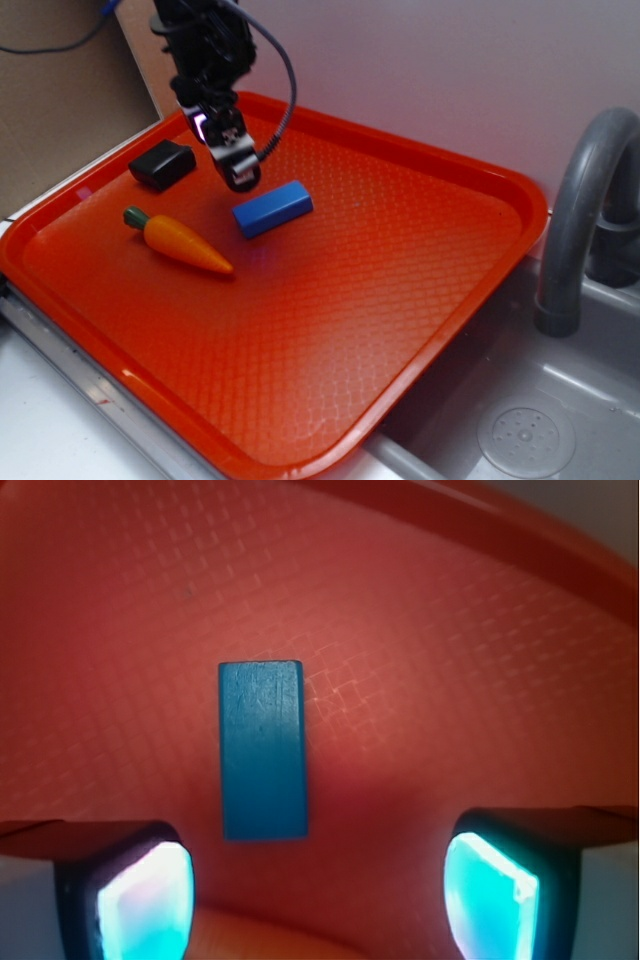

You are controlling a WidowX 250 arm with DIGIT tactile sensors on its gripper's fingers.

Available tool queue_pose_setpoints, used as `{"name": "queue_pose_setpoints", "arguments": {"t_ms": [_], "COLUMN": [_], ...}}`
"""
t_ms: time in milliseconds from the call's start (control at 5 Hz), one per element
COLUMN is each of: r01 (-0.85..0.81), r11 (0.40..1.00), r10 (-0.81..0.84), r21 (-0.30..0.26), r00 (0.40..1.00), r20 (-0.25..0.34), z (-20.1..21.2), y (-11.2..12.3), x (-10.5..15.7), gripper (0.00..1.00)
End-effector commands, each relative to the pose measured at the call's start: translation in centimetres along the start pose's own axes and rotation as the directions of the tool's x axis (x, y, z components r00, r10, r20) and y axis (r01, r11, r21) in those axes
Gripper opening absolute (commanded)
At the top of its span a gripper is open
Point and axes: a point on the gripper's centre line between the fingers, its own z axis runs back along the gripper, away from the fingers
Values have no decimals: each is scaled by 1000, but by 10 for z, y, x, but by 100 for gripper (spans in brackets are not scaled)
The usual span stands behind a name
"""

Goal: Grab the blue block.

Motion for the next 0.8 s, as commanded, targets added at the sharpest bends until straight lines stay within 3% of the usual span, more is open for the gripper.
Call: {"name": "queue_pose_setpoints", "arguments": {"t_ms": [0, 200, 400, 600], "r01": [132, 117, 102, 91], "r11": [989, 991, 994, 996], "r10": [-132, -120, -104, -92], "r21": [-67, -71, -27, -8], "r00": [991, 992, 993, 993], "r20": [7, -37, -55, -68], "z": [-24, -38, -40, -41], "y": [-30, -35, -34, -36], "x": [12, 11, 12, 10], "gripper": [100, 100, 0, 0]}}
